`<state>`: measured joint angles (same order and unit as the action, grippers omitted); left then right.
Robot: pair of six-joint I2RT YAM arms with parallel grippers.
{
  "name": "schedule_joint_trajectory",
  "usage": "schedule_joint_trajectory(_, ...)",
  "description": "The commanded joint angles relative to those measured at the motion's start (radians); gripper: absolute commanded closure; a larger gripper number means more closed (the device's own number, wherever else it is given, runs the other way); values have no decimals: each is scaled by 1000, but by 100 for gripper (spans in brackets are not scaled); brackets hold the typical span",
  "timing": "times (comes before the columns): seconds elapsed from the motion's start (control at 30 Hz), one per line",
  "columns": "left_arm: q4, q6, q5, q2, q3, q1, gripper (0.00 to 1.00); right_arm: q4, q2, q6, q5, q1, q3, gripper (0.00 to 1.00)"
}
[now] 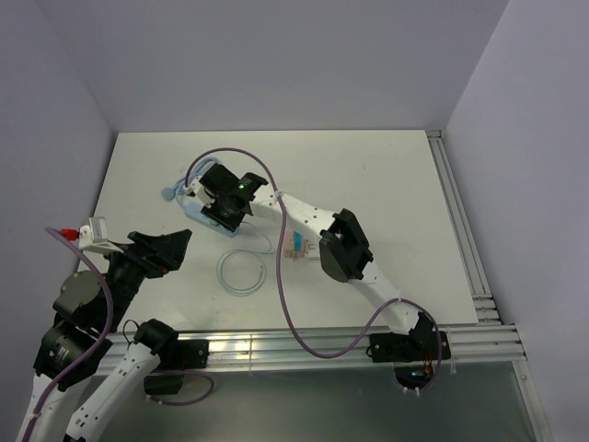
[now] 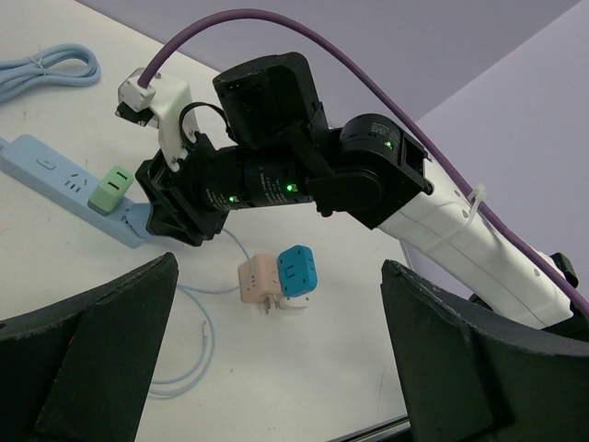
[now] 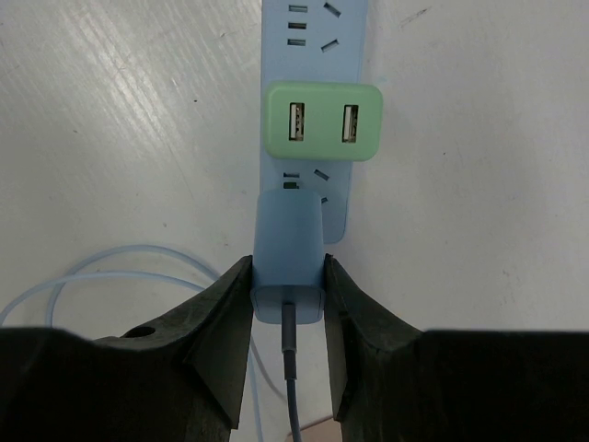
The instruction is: Insert the plug
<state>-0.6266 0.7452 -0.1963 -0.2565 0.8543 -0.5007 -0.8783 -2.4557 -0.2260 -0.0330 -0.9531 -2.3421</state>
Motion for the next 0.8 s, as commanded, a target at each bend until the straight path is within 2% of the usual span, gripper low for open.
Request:
schedule_joint_trajectory(0.0,30,5,21,0,-1,1,4,-39,-28,-1,31,-6,-17,100)
schedule_joint_trajectory(0.17,15,6,12,3,6,1,4,70,-29,22,103,-4,-5,100)
schedule_joint_trajectory(0.77,45,13,28,-18,-9,2,4,209,-83,57,93,14,9,97)
